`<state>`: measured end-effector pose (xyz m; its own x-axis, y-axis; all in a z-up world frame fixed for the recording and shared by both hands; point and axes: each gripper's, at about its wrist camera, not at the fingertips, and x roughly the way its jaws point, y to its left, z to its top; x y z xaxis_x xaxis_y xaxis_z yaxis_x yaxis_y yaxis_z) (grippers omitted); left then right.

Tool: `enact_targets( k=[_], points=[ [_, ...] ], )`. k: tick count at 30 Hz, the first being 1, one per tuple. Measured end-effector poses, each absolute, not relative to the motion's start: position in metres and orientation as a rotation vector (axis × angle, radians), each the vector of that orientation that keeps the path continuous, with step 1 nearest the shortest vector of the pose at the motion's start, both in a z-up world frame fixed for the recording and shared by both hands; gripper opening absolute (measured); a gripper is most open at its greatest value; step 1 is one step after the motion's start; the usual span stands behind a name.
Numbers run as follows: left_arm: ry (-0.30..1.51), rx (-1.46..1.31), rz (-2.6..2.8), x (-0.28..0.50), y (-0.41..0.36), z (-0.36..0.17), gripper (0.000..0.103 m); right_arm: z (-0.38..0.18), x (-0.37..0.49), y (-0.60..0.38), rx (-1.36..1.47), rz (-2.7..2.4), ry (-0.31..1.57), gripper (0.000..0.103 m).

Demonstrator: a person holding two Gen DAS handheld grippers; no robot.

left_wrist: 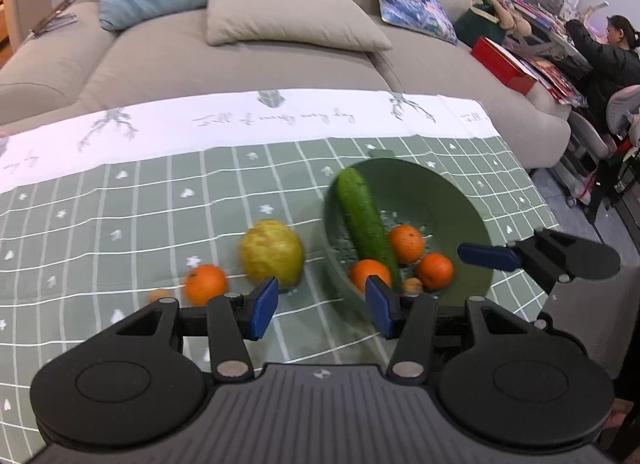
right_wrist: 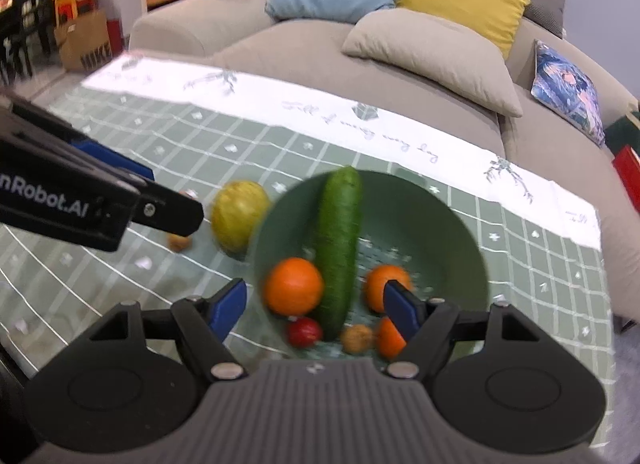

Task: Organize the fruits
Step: 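Withdraw both open grippers from the colander toward the pear and kiwis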

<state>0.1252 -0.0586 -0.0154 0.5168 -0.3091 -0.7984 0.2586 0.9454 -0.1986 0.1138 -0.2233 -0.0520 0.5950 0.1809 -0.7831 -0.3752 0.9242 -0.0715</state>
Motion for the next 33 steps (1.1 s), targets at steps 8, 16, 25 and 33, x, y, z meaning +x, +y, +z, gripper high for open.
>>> enact_targets(
  k=[8, 16, 25, 33],
  points=[
    [0.942, -0.029, -0.260, 0.104, -0.022, -0.030, 0.059, -0.061, 0.094, -0.197, -0.108, 0.276, 0.844, 0.072],
    [0.936, -0.042, -0.176, 0.085, 0.007, -0.051, 0.059, -0.073, 0.080, -0.182, -0.060, 0.242, 0.825, 0.072],
    [0.921, -0.062, -0.153, 0.080, 0.018, -0.066, 0.059, -0.084, 0.078, -0.176, -0.052, 0.244, 0.824, 0.072],
    [0.934, -0.094, -0.164, 0.088, 0.021, -0.074, 0.059, -0.086, 0.087, -0.171, -0.056, 0.260, 0.796, 0.072]
  ],
)
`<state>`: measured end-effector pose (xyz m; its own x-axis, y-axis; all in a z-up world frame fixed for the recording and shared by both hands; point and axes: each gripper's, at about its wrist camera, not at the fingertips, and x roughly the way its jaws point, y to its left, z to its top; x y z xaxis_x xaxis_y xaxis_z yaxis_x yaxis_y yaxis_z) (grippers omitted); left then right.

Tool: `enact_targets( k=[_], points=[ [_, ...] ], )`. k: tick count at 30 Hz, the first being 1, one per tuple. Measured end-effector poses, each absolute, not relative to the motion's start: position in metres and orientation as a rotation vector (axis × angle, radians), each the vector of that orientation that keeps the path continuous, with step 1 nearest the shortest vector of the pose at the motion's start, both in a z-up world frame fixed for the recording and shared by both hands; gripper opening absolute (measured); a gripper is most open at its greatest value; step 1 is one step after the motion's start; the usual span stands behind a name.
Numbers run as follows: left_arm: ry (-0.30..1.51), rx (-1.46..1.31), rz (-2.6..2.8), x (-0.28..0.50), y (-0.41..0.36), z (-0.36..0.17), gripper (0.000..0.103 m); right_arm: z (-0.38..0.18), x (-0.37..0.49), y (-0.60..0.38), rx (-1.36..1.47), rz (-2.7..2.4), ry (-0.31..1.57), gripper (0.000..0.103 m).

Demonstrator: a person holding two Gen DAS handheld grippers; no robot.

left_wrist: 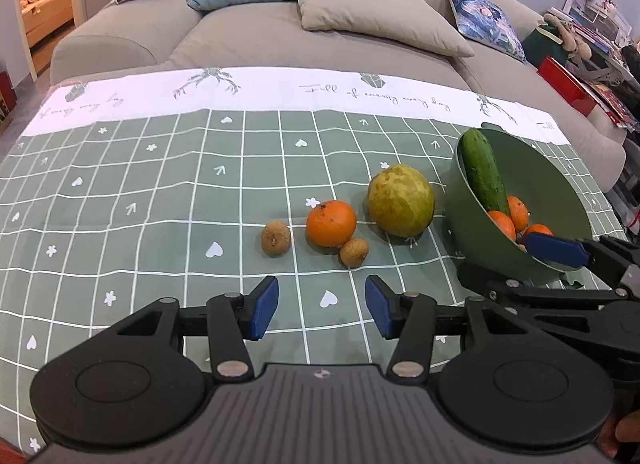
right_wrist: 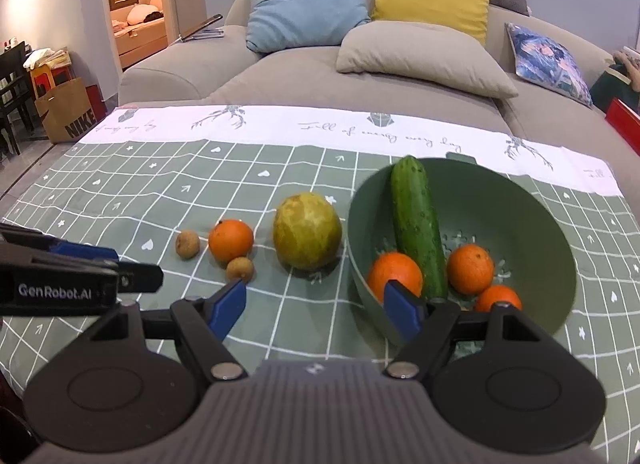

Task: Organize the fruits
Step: 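Withdraw both open grippers from the colander toward the pear and kiwis, then grasp the yellow-green pear with the right gripper while the left gripper grasps a brown kiwi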

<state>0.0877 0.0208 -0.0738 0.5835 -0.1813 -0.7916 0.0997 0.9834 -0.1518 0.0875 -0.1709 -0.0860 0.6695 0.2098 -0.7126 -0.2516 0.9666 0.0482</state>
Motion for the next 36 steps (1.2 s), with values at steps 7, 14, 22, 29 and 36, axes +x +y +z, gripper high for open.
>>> enact_targets(
  k=[7, 14, 22, 29, 36],
  points=[
    [0.932, -0.102, -0.168, 0.104, 0.025, -0.078, 0.059, -0.084, 0.105, -0.160, -0.133, 0.287, 0.754, 0.071],
    [0.940, -0.080, -0.175, 0.125, 0.032, -0.086, 0.057, -0.087, 0.128, -0.146, -0.238, 0.354, 0.737, 0.065],
    [0.991, -0.045, -0.155, 0.148, 0.038, -0.108, 0.052, -0.102, 0.147, -0.120, -0.504, 0.433, 0.722, 0.064],
    [1.007, -0.031, -0.174, 0.163, 0.040, -0.123, 0.051, -0.124, 0.163, -0.100, -0.724, 0.463, 0.748, 0.059],
    [1.025, -0.031, -0.194, 0.173, 0.039, -0.134, 0.045, -0.142, 0.171, -0.091, -0.862, 0.505, 0.773, 0.060]
  ],
)
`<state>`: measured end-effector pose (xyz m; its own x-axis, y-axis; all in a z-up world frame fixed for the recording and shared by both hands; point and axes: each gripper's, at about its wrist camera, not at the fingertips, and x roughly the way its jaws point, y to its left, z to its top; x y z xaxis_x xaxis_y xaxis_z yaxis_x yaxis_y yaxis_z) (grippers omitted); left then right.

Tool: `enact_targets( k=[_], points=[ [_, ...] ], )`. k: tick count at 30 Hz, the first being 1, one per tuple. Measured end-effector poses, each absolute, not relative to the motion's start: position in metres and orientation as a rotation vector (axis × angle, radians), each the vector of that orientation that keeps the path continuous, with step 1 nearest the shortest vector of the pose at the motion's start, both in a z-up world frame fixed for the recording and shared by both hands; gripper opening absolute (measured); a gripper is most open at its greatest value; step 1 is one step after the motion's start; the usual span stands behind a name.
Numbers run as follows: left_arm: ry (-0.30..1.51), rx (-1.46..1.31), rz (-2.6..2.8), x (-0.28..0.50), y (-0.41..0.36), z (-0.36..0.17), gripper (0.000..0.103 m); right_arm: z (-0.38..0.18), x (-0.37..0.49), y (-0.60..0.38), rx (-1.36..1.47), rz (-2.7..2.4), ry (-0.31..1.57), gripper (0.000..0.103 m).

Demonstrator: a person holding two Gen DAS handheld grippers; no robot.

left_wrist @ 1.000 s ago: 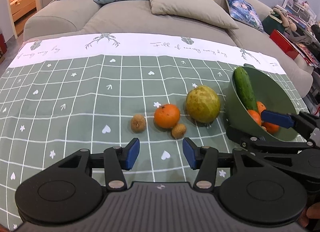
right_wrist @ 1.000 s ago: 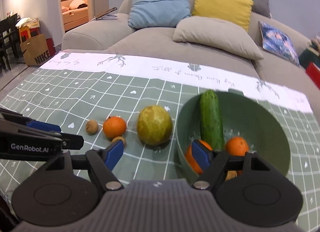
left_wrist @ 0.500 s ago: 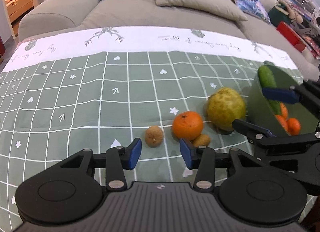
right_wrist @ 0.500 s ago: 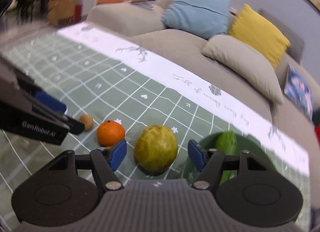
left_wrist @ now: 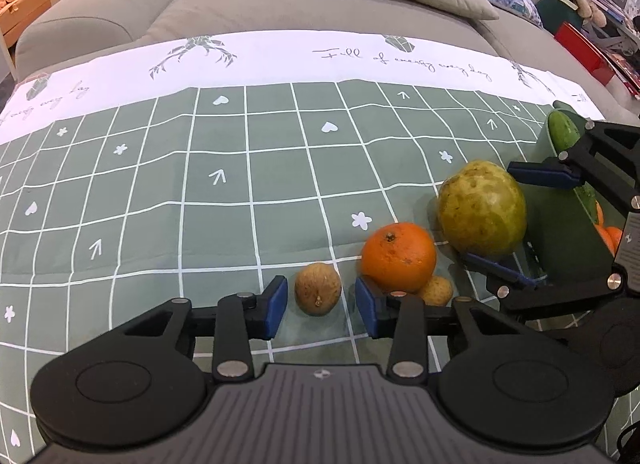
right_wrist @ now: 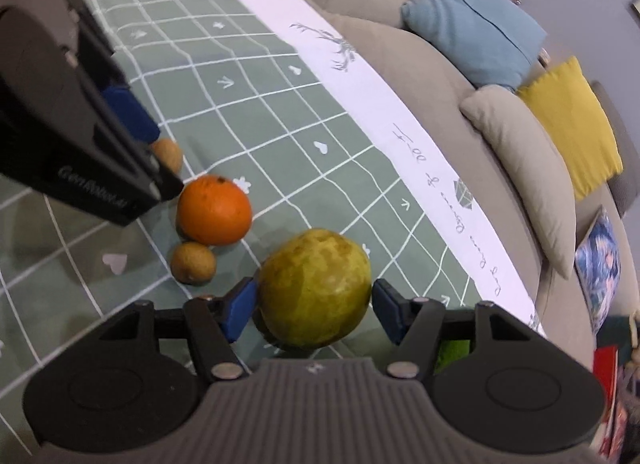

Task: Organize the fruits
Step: 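Grasp the yellow-green pear with the right gripper while the left gripper grasps a brown kiwi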

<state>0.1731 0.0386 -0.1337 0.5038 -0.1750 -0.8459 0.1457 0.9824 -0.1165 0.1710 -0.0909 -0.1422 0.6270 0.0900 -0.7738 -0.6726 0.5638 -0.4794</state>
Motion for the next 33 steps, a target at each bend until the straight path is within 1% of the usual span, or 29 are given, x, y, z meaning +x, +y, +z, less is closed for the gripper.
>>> enact_targets(
  k=[8, 13, 14, 20, 24, 33],
  points=[
    [1.024, -0.036, -0.200, 0.179, 0.039, -0.138, 0.034, -0.151, 0.179, -0.083, -0.934, 0.500, 0.772, 0.063],
    [1.021, -0.040, -0.201, 0.180, 0.040, -0.138, 0.031, -0.156, 0.183, -0.080, -0.962, 0.484, 0.769, 0.063],
    [1.021, -0.043, -0.203, 0.180, 0.040, -0.138, 0.029, -0.158, 0.184, -0.080, -0.965, 0.481, 0.763, 0.063],
    [1.021, -0.115, -0.205, 0.179, 0.046, -0.134, 0.028, -0.155, 0.179, -0.082, -0.942, 0.486, 0.745, 0.062],
    [1.006, -0.113, -0.192, 0.171, 0.047, -0.124, 0.028, -0.146, 0.168, -0.082, -0.933, 0.485, 0.697, 0.062],
    [0.957, -0.147, -0.216, 0.150, 0.041, -0.079, 0.028, -0.095, 0.136, -0.094, -0.802, 0.487, 0.619, 0.062]
  ],
)
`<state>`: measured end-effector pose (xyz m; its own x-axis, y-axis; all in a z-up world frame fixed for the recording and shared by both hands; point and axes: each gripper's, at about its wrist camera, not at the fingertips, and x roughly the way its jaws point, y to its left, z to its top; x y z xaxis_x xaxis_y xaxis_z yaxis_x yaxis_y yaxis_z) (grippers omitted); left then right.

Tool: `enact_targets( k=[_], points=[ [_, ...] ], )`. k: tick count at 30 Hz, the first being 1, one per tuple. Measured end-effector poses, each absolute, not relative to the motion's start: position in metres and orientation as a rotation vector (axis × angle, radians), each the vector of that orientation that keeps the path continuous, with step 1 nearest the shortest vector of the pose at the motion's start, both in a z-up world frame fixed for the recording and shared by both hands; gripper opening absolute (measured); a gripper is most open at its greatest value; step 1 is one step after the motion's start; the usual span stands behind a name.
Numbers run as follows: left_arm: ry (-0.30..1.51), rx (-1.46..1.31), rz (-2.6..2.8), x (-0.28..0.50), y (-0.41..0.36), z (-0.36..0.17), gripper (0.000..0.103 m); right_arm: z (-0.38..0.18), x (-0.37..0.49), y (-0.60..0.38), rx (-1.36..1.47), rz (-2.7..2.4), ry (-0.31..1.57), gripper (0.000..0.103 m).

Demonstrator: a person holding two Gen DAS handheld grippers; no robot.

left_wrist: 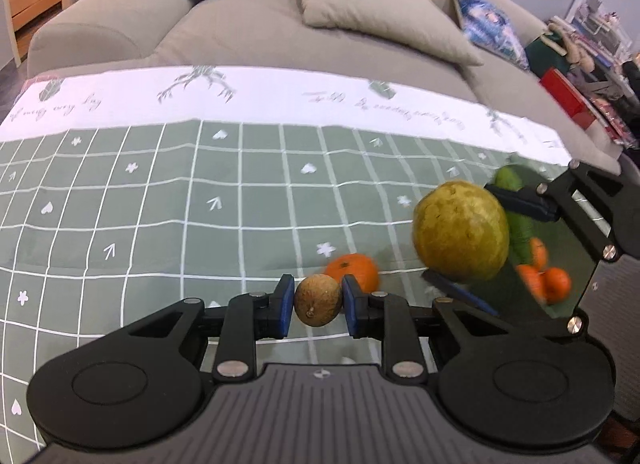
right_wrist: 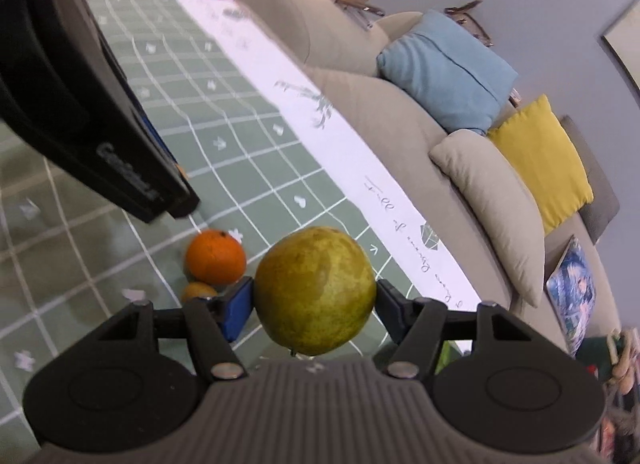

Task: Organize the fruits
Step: 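Carry the pear in the right gripper while the left gripper carries the kiwi over the colander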

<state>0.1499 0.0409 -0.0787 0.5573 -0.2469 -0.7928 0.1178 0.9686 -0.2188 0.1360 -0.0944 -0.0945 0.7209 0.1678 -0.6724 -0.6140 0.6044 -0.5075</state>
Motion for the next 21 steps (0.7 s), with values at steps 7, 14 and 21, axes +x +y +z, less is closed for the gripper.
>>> enact_targets(
  k=[7, 14, 21],
  points=[
    [0.919, -0.123, -0.301, 0.139, 0.008, -0.048, 0.028, -0.063, 0.120, -0.137, -0.646, 0.478, 0.658, 0.062],
    [0.898, -0.058, -0.400, 0.137, -0.042, -0.037, 0.028, -0.057, 0.121, -0.204, -0.509, 0.427, 0.758, 0.062],
    [0.907, 0.009, -0.498, 0.144, -0.094, -0.040, 0.028, -0.065, 0.134, -0.258, -0.421, 0.376, 0.811, 0.062]
  ],
)
